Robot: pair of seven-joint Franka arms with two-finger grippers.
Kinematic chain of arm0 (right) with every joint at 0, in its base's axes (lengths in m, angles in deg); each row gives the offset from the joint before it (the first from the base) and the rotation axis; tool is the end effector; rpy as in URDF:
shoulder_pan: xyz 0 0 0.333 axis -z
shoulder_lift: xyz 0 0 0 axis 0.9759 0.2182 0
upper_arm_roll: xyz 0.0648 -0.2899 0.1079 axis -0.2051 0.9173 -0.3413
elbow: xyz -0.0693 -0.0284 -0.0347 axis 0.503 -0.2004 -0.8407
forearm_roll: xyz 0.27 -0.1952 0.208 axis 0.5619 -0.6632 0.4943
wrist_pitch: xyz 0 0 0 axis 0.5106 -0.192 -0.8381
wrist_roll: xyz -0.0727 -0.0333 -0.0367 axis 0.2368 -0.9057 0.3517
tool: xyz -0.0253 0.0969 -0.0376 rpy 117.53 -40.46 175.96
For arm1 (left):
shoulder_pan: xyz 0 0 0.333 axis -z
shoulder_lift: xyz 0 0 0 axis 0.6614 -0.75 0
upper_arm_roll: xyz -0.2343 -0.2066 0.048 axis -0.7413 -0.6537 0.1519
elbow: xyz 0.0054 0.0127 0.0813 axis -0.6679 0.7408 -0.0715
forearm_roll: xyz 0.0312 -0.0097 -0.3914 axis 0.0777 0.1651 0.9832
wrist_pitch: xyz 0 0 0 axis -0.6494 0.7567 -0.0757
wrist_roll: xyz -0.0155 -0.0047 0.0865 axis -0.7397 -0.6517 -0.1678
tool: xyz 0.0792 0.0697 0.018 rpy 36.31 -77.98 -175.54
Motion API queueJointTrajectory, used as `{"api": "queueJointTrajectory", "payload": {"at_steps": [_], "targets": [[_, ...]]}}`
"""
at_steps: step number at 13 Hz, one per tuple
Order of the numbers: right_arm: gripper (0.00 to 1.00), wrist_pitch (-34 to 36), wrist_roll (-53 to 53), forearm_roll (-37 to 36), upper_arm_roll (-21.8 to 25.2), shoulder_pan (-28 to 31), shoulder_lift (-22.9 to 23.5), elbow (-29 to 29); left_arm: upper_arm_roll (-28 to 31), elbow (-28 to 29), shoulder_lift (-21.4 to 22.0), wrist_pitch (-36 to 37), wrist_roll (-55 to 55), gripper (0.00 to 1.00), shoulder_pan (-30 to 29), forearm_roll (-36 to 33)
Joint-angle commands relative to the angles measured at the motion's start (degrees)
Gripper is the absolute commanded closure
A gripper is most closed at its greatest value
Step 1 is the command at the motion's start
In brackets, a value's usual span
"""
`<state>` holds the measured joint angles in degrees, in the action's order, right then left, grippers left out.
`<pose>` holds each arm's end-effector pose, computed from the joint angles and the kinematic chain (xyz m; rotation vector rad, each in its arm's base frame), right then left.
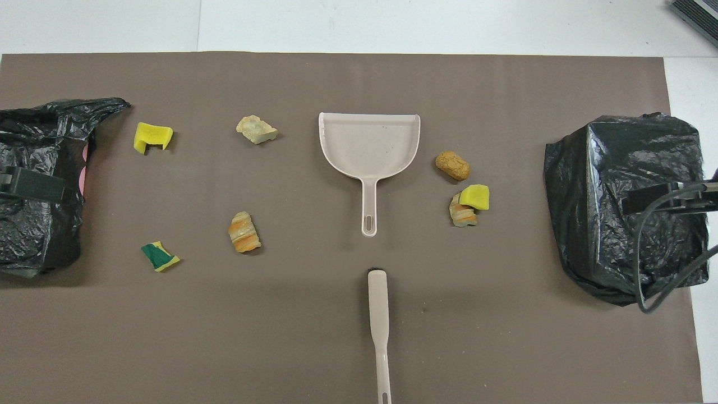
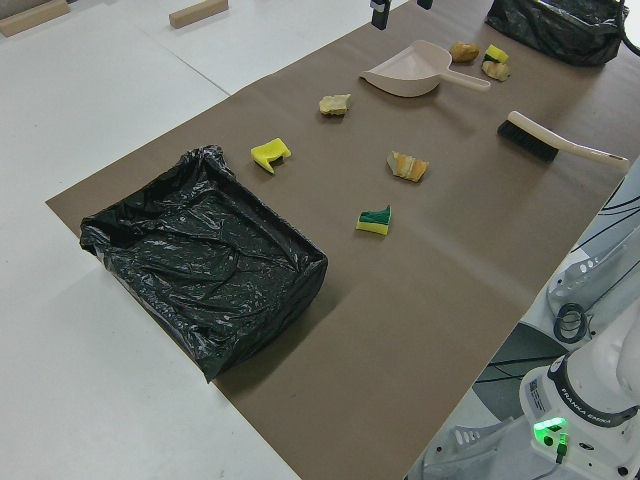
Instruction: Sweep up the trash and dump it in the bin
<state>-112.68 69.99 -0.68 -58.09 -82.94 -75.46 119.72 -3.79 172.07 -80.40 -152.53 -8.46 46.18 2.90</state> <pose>0.5211 -0.0008 0.6482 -3.1330 0.0035 -0.0096 0.5324 -0.0443 0.6771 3.1032 -0.2798 -0.0086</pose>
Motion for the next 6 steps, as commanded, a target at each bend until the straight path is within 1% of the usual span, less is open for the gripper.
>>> {"api": "queueJointTrajectory", "payload": {"at_steps": [1,6], "targets": [[0.0,0.22,2.02,0.98,0.02,0.62,0.06,0.02,-0.1,1.72,1.59,0.5,-0.73,0.0,-0.55,0.28],[0.0,0.22,2.02,0.98,0.02,0.61,0.06,0.02,-0.1,1.64,1.59,0.59,-0.47,0.0,-0.55,-0.16]]}}
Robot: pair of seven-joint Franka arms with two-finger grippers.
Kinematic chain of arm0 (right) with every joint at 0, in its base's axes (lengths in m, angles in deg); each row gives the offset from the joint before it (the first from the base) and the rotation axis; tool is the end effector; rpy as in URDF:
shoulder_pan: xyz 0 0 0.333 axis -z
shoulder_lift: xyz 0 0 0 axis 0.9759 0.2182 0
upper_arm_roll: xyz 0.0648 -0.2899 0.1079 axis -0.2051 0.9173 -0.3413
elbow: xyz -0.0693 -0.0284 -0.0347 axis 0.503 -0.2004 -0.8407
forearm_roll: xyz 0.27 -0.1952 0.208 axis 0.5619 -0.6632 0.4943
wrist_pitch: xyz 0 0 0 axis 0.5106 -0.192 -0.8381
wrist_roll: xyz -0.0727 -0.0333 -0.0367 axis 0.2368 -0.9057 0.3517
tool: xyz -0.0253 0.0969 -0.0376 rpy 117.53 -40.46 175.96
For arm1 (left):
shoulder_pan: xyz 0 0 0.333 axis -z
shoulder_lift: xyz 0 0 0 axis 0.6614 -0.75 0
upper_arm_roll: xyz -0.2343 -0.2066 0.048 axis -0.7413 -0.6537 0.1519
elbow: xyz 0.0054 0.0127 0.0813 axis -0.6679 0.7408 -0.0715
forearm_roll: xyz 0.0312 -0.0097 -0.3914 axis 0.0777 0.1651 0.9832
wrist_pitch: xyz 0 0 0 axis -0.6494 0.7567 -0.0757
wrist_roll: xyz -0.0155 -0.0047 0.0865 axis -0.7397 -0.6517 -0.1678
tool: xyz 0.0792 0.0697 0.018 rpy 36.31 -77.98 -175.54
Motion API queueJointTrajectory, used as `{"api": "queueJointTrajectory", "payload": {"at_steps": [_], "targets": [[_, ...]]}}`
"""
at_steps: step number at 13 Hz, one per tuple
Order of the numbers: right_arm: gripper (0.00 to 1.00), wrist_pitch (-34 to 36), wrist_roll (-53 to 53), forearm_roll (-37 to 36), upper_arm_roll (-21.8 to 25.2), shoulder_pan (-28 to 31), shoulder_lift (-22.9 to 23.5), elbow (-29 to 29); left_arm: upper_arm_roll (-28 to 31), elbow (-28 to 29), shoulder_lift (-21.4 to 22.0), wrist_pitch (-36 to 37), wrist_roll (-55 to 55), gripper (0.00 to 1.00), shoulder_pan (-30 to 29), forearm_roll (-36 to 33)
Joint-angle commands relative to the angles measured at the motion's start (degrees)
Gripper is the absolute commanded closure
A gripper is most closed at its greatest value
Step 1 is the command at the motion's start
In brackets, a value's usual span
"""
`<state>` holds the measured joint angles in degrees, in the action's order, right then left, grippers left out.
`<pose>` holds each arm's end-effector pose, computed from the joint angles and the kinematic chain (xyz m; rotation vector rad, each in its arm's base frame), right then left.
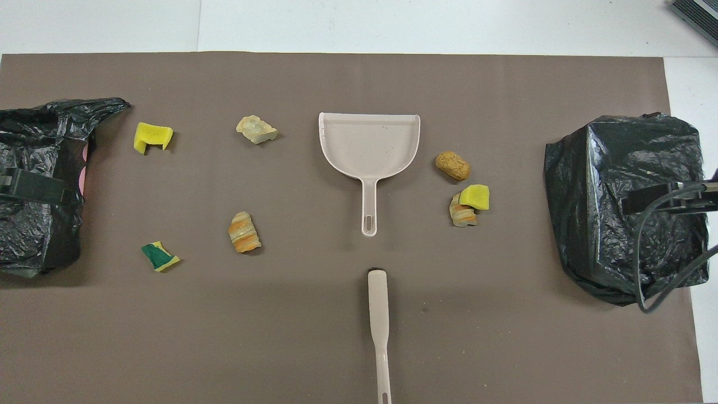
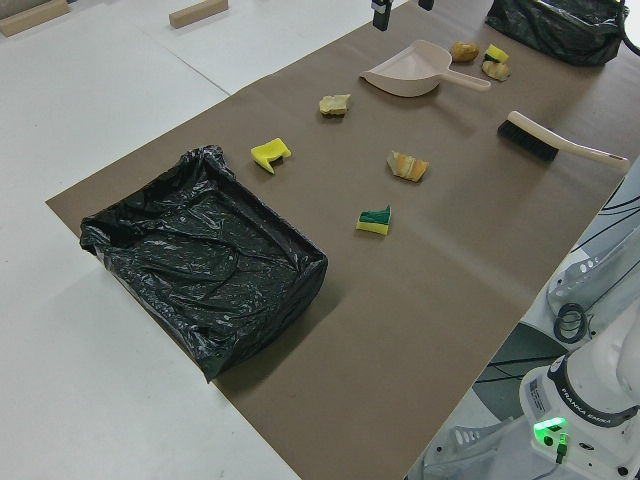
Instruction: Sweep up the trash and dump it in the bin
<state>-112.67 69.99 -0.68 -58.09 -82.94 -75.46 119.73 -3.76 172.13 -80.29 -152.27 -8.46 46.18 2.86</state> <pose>0.5211 -0.0008 0.6481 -3.1330 0.0035 -0.0090 0.5313 -0.0438 0.6772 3.1039 -0.2790 -0.0143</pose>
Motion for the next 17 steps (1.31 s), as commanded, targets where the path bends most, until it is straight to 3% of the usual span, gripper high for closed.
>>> {"api": "queueJointTrajectory", "payload": {"at_steps": [1,10,15,17], "targets": [[0.0,0.22,2.02,1.07,0.02,0.62,-0.03,0.0,-0.21,1.58,1.49,0.24,-0.3,0.0,-0.55,-0.13],[0.0,0.57,1.93,0.89,-0.16,0.53,0.15,-0.35,-0.3,2.36,1.93,-0.38,1.02,0.0,-0.2,0.05],[0.0,0.14,1.93,1.16,-0.16,0.53,-1.44,2.73,-1.18,5.62,3.68,-1.52,2.94,0.0,0.94,0.48],[0.0,-0.65,1.5,1.16,-0.25,0.44,-1.17,3.78,-2.32,9.99,5.52,-3.0,7.77,0.0,5.14,0.49]]}}
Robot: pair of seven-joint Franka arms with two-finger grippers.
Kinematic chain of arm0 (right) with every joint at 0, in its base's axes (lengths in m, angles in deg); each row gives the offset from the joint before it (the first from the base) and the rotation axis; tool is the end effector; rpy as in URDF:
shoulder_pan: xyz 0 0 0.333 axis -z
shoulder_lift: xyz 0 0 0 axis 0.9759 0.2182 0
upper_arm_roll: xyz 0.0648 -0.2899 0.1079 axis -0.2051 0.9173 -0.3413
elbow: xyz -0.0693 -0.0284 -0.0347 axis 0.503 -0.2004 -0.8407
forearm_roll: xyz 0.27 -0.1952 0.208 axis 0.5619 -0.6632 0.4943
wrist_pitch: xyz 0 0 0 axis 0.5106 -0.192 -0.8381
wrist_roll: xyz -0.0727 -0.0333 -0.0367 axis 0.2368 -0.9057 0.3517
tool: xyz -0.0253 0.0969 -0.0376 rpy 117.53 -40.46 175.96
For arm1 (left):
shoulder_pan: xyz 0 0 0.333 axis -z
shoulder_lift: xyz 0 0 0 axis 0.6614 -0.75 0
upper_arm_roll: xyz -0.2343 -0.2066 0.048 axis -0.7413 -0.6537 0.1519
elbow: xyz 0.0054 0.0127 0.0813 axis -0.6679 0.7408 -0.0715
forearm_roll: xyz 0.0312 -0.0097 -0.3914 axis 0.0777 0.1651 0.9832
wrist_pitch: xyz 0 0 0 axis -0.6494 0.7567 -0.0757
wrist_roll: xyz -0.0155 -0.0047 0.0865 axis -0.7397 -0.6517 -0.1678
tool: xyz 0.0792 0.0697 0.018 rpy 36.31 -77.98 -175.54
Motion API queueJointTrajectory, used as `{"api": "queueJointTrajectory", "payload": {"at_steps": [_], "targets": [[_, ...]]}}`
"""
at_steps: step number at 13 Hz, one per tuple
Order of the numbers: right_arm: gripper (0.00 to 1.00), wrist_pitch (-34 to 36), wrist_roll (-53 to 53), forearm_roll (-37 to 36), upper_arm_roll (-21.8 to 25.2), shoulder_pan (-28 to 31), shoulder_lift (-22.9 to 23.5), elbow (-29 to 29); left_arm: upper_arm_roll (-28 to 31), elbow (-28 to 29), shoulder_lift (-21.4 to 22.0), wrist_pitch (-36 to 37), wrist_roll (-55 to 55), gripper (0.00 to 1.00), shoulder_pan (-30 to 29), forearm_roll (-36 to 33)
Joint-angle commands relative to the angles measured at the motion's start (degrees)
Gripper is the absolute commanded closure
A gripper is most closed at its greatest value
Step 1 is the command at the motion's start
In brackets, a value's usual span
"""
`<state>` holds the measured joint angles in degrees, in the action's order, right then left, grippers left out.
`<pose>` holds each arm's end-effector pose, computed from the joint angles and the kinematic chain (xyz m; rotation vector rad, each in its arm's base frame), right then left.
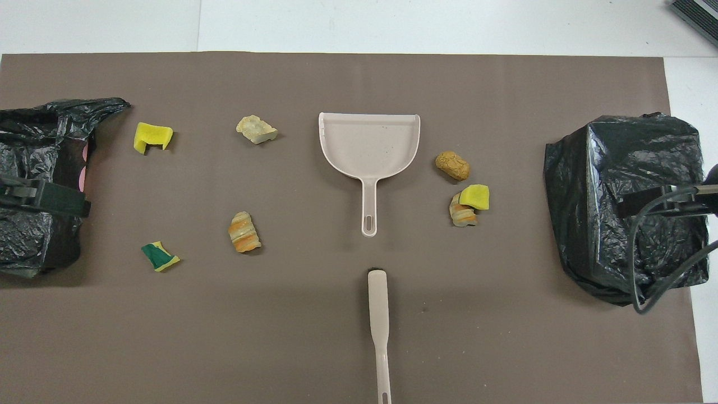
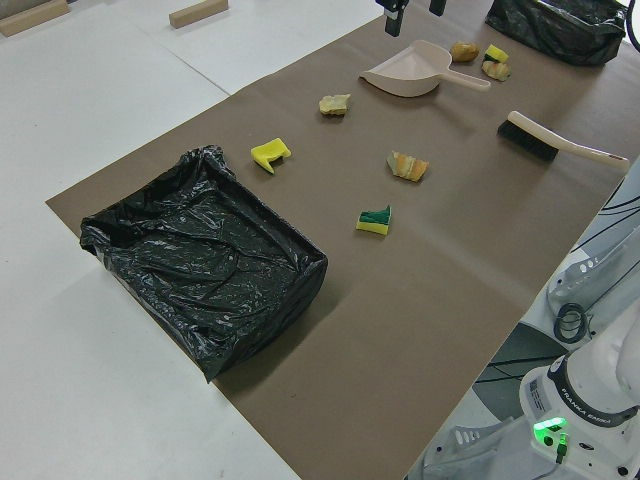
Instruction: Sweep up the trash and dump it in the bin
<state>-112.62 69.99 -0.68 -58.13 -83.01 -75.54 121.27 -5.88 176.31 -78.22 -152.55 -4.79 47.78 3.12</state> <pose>0.5202 0.0003 0.6362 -3.1330 0.0003 0.0323 0.5170 -0.0778 0.6634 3.1026 -0.2801 -0.0668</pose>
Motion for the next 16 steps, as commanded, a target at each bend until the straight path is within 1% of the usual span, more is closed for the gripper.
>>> {"api": "queueJointTrajectory", "payload": {"at_steps": [1,2,3,5,6,10,11,13,15,16], "targets": [[0.0,-3.15,0.97,1.42,-0.12,0.42,-0.66,3.55,-0.29,9.67,5.81,-5.34,6.9,0.0,6.16,0.23],[0.0,-5.96,0.27,1.6,-0.21,0.34,0.04,5.48,-0.29,13.19,7.66,-7.2,10.06,0.0,9.24,0.23],[0.0,-8.34,-0.26,1.51,-0.21,-0.1,0.4,6.63,-0.38,15.57,8.29,-8.43,13.57,0.0,13.1,0.23],[0.0,-9.93,-0.88,1.6,-0.74,-0.19,2.76,6.9,-0.56,18.74,8.29,-11.76,21.3,0.0,20.13,0.23],[0.0,-11.86,-1.06,1.6,-0.74,-0.71,4.34,6.9,-0.47,20.76,8.47,-14.05,25.34,0.0,23.73,0.23],[0.0,-18.63,-4.04,1.6,-0.74,-3.61,10.05,6.55,-0.56,28.15,8.21,-23.8,38.18,0.0,34.64,0.23],[0.0,-20.03,-5.27,1.6,-0.82,-4.06,11.72,6.38,-0.56,29.73,7.68,-26.52,41.96,0.0,37.19,0.23],[0.0,-23.9,-7.73,2.91,-0.83,-6.25,14.98,6.2,-0.56,32.9,6.8,-30.23,45.5,0.0,41.41,0.23],[0.0,-26.63,-10.98,4.58,-0.91,-7.92,16.22,6.11,-0.56,33.79,1.99,-34.35,49.62,0.0,46.25,0.23],[0.0,-26.99,-11.6,4.59,-0.91,-8.1,16.83,5.94,-0.56,35.01,0.66,-37.16,51.38,0.0,47.84,0.23]]}}
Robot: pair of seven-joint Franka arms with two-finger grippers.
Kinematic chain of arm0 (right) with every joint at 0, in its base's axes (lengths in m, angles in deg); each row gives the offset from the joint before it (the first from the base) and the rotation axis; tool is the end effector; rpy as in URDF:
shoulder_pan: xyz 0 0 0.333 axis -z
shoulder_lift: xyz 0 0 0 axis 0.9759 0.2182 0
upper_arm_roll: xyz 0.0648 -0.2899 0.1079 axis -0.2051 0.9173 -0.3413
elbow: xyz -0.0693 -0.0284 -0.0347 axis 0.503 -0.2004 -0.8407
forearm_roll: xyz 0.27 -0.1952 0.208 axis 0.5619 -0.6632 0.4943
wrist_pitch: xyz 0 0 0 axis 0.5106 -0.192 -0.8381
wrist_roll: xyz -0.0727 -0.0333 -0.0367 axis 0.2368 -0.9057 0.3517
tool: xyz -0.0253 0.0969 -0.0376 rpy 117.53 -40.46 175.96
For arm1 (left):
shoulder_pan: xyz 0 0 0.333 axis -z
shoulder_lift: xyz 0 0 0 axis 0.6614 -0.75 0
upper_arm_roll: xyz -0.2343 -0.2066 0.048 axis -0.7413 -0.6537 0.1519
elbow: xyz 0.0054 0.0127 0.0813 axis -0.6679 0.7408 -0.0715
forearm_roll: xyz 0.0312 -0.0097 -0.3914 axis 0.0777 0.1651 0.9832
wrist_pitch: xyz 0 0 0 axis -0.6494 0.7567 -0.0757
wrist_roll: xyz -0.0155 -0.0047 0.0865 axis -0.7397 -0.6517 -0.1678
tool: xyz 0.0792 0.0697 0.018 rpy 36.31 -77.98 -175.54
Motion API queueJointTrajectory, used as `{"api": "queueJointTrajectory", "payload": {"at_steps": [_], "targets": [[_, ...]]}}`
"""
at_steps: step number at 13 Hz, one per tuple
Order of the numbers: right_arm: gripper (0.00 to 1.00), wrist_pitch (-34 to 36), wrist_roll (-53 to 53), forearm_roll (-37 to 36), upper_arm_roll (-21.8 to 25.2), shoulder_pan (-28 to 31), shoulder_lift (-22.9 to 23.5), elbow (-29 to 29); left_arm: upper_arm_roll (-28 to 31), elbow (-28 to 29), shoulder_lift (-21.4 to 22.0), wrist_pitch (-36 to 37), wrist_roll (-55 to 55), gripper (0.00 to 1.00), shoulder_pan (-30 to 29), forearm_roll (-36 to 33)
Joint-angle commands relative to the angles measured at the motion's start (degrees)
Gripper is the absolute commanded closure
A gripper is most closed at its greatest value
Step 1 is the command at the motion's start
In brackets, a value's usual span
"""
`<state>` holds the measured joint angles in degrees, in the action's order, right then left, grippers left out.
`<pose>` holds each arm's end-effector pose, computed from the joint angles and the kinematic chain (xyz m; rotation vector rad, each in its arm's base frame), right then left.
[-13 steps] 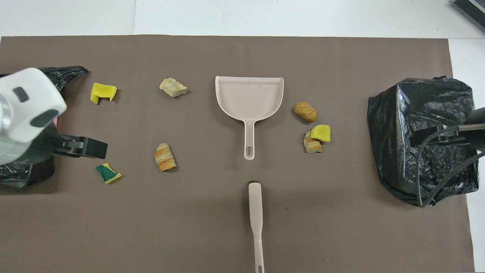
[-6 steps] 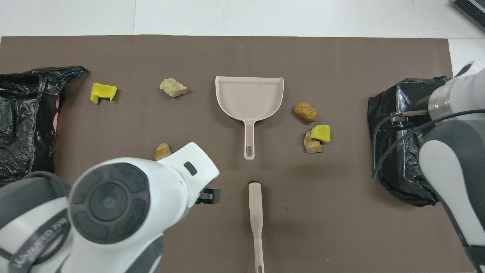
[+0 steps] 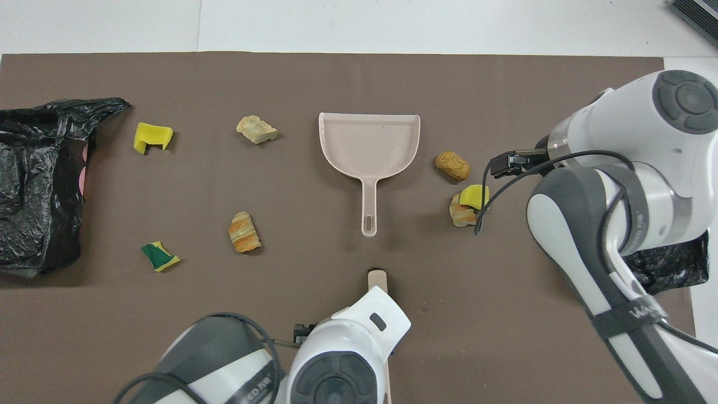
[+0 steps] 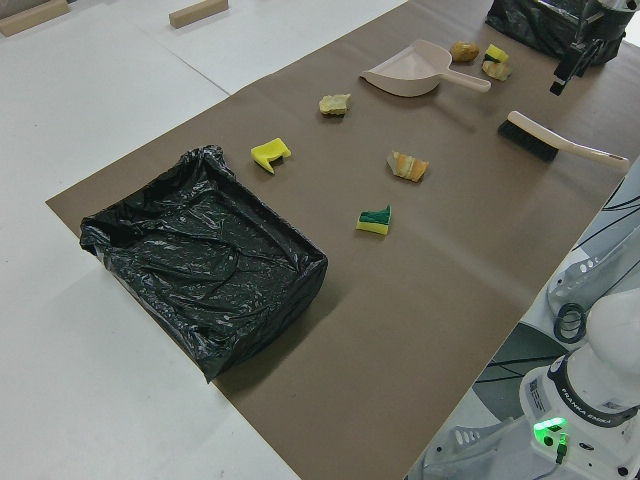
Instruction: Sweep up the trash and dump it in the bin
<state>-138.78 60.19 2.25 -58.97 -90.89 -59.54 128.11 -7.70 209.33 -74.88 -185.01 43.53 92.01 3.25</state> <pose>0.6093 0.1027 0.4596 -3.1020 0.0586 -0.0504 0.3024 -0.4233 0.4698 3.1159 -0.1927 -0.0198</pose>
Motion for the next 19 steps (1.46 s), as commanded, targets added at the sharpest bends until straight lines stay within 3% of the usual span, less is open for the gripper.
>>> {"api": "queueJointTrajectory", "payload": {"at_steps": [1,6,11,13,16,19], "targets": [[0.0,-1.61,-2.59,2.18,-0.07,-0.31,1.62,-0.91,1.26,2.78,-4.18,-6.81,5.35,0.0,5.71,0.1],[0.0,-3.2,-7.25,4.38,-0.33,-3.12,3.39,-2.22,1.18,7.62,-5.16,-12.71,8.63,0.0,9.51,0.01],[0.0,-3.12,-7.52,4.38,-0.34,-3.56,3.39,-2.14,1.18,8.15,-8.94,-14.31,10.12,0.0,12.15,0.1],[0.0,-2.59,-7.52,4.38,-0.34,-4.43,3.39,-1.96,1.18,8.15,-8.85,-14.13,10.03,0.06,12.15,0.1],[0.0,-2.5,-7.78,4.47,-0.42,-5.05,3.3,-2.05,1.09,8.24,-8.76,-13.95,9.86,0.37,12.15,0.36],[0.0,-2.59,-9.63,4.47,-0.42,-6.02,3.3,-2.14,1.09,8.59,-8.32,-12.99,9.59,0.82,12.15,1.33]]}}
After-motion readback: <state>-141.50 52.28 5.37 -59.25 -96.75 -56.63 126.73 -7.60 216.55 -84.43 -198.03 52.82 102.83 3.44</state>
